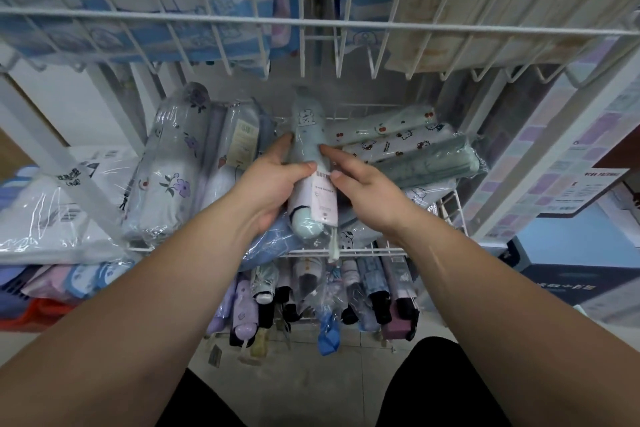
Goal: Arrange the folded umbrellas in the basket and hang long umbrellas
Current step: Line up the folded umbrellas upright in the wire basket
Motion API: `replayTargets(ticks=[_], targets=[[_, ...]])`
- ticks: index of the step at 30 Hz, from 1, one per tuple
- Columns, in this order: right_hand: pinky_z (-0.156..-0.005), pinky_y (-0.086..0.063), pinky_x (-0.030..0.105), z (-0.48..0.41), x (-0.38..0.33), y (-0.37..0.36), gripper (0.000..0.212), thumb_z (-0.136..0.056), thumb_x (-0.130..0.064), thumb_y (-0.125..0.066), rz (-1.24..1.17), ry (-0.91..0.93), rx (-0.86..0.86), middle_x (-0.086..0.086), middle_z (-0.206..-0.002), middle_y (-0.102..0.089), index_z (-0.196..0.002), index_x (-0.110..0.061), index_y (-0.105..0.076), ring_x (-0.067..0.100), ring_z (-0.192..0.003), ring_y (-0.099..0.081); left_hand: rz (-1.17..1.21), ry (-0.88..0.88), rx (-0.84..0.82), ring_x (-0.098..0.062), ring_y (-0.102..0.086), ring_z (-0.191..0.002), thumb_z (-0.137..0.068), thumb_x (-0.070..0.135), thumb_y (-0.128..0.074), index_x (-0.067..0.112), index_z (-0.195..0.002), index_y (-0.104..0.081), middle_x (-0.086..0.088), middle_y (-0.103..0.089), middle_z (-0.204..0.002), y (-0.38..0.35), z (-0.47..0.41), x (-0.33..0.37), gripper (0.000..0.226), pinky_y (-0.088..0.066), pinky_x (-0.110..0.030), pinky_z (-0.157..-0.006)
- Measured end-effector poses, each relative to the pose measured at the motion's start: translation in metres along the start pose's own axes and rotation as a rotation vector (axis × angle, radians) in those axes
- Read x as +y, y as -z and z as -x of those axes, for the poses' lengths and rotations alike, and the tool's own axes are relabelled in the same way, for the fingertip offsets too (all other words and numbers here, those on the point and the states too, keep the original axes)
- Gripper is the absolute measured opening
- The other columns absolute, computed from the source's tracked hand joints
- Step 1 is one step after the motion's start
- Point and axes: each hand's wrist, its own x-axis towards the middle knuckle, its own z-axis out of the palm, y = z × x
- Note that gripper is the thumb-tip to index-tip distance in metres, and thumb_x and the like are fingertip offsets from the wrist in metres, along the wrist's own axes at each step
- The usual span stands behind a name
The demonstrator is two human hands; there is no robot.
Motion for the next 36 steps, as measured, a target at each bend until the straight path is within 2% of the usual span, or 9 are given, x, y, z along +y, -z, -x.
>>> replayTargets(ticks=[4, 8, 11, 14, 20, 22, 26, 31, 36], targets=[[-0.110, -0.042, 0.032, -0.002, 0.009, 0.007, 0.044, -0.100, -0.017, -0.054, 0.338, 0.056, 0.044, -0.003, -0.137, -0.061, -0.144, -0.022, -0.050, 0.014, -0.127, -0.055, -0.095, -0.043, 0.041, -0.025, -0.071, -0.102, -0.092, -0.006, -0.060, 0.028, -0.154, -0.035, -0.006, -0.068, -0.118, 0.008, 0.003, 0.008, 0.075, -0.058, -0.036, -0.084], [-0.103, -0.043, 0.037, 0.000, 0.010, -0.004, 0.043, -0.084, -0.037, -0.069, 0.740, 0.203, -0.093, -0.005, -0.122, -0.065, -0.125, -0.025, -0.065, 0.021, -0.117, -0.053, -0.177, -0.106, 0.081, -0.020, -0.071, -0.097, -0.091, -0.008, -0.059, 0.023, -0.153, -0.037, -0.006, -0.068, -0.121, 0.023, 0.009, 0.023, 0.072, -0.058, -0.027, -0.075], [-0.096, -0.033, 0.037, 0.002, 0.004, -0.018, 0.060, -0.077, -0.050, -0.075, 0.879, 0.312, -0.224, -0.013, -0.130, -0.059, -0.131, -0.034, -0.058, 0.019, -0.123, -0.041, -0.266, -0.101, 0.134, -0.021, -0.071, -0.090, -0.092, -0.005, -0.060, 0.023, -0.155, -0.034, -0.013, -0.067, -0.124, 0.039, 0.016, 0.030, 0.074, -0.058, -0.029, -0.073], [-0.095, -0.023, 0.041, -0.003, 0.000, -0.028, 0.061, -0.082, -0.056, -0.069, 1.062, 0.382, -0.246, -0.020, -0.137, -0.054, -0.138, -0.045, -0.049, 0.016, -0.129, -0.034, -0.309, -0.084, 0.147, -0.024, -0.072, -0.097, -0.090, -0.005, -0.062, 0.023, -0.155, -0.035, -0.012, -0.067, -0.127, 0.055, 0.023, 0.032, 0.076, -0.059, -0.036, -0.084], [-0.104, -0.030, 0.045, -0.007, 0.000, -0.022, 0.039, -0.087, -0.046, -0.068, 1.033, 0.393, -0.262, -0.016, -0.118, -0.060, -0.123, -0.040, -0.054, 0.014, -0.113, -0.056, -0.385, -0.147, 0.153, -0.020, -0.071, -0.106, -0.090, -0.008, -0.060, 0.024, -0.151, -0.043, -0.001, -0.069, -0.127, 0.077, 0.038, 0.049, 0.071, -0.057, -0.039, -0.092], [-0.099, -0.036, 0.041, -0.006, -0.002, -0.018, 0.037, -0.088, -0.045, -0.068, 0.998, 0.406, -0.215, -0.013, -0.117, -0.060, -0.122, -0.037, -0.053, 0.015, -0.109, -0.057, -0.408, -0.167, 0.154, -0.016, -0.074, -0.097, -0.090, -0.007, -0.060, 0.026, -0.151, -0.043, 0.002, -0.069, -0.127, 0.081, 0.042, 0.055, 0.072, -0.058, -0.038, -0.085], [-0.088, -0.047, 0.038, -0.006, -0.016, -0.007, 0.037, -0.090, -0.041, -0.067, 0.912, 0.415, -0.047, -0.005, -0.116, -0.062, -0.122, -0.030, -0.052, 0.020, -0.101, -0.059, -0.444, -0.213, 0.171, 0.001, -0.071, -0.083, -0.092, -0.006, -0.060, 0.031, -0.151, -0.043, 0.011, -0.067, -0.122, 0.083, 0.052, 0.067, 0.072, -0.056, -0.016, -0.065], [-0.080, -0.047, 0.033, -0.020, -0.032, 0.006, 0.040, -0.092, -0.035, -0.067, 0.721, 0.331, 0.165, 0.004, -0.117, -0.063, -0.126, -0.022, -0.052, 0.027, -0.099, -0.060, -0.413, -0.215, 0.243, -0.015, -0.066, -0.066, -0.093, 0.003, -0.064, 0.040, -0.149, -0.042, -0.002, -0.070, -0.122, 0.086, 0.055, 0.075, 0.071, -0.049, -0.025, -0.049], [-0.076, -0.048, 0.037, -0.049, -0.039, 0.038, 0.034, -0.095, -0.036, -0.061, 0.513, 0.089, 0.443, 0.012, -0.110, -0.066, -0.120, -0.014, -0.050, 0.034, -0.099, -0.064, -0.438, -0.213, 0.207, -0.030, -0.063, -0.087, -0.089, 0.005, -0.066, 0.041, -0.149, -0.041, 0.003, -0.054, -0.147, 0.070, 0.053, 0.059, 0.074, -0.056, -0.047, -0.073]])
